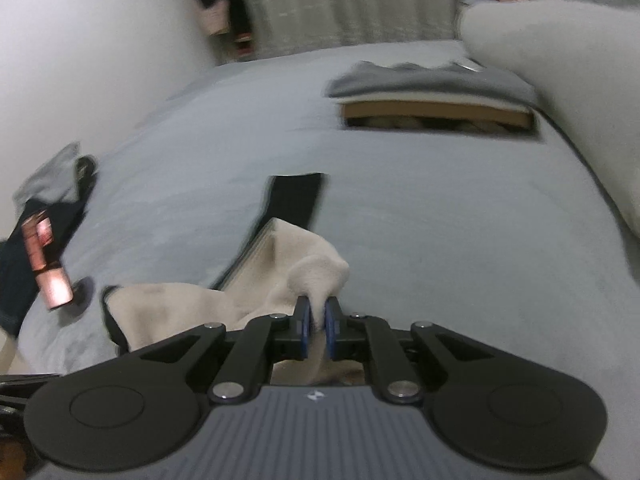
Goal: Fold clothes
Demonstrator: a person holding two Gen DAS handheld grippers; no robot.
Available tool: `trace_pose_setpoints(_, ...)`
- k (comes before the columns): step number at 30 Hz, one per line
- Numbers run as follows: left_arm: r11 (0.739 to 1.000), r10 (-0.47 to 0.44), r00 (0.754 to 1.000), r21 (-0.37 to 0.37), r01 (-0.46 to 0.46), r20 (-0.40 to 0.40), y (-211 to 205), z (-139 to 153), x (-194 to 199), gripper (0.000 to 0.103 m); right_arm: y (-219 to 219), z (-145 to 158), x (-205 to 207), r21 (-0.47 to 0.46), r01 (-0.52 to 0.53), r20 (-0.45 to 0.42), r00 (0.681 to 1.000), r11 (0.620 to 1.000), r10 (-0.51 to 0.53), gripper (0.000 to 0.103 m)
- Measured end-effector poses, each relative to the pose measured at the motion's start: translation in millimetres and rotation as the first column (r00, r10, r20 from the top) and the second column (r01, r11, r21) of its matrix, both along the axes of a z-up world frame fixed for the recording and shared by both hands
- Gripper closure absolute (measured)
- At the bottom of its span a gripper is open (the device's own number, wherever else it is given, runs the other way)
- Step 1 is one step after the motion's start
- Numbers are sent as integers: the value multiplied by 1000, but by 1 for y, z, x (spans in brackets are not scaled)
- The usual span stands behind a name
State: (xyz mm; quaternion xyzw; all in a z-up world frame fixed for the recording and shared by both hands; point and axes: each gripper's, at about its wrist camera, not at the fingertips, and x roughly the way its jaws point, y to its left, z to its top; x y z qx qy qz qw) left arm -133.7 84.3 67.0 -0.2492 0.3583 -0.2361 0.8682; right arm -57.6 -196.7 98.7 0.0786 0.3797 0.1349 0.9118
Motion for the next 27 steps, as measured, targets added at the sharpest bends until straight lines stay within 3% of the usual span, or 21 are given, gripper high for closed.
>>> trace_pose_setpoints(3, 1000, 7, 1000, 2, -7, -10, -1, -3, 1, 56, -26, -12, -2, 16, 65, -30, 997, 998, -65, 94)
trace_pose_setpoints(10, 999, 34, 998, 30, -32, -52, -4, -13, 13, 53, -69, -50, -10, 12, 185, -107, 977, 983, -182, 94)
trace_pose_setpoints(15, 999, 48, 994, -19, -50, -101, -5, -18, 31, 49, -76, -72, -18, 39, 201, -174, 966, 979, -191, 92)
trace_pose_setpoints(19, 994, 69, 988, -71, -80, -139, -3, -20, 47, 47, -77, -61, -24, 45, 197, -149, 971, 979, -188, 86)
trace_pose_setpoints(22, 990, 77, 985, -102, -93, -153, -4, -20, 55, 49, -79, -46, -29, 69, 178, -109, 979, 982, -170, 67)
trace_pose_setpoints(27, 983, 99, 981, -137, -123, -166, -9, -17, 61, 51, -60, -22, -34, 81, 97, -51, 994, 992, -93, 63)
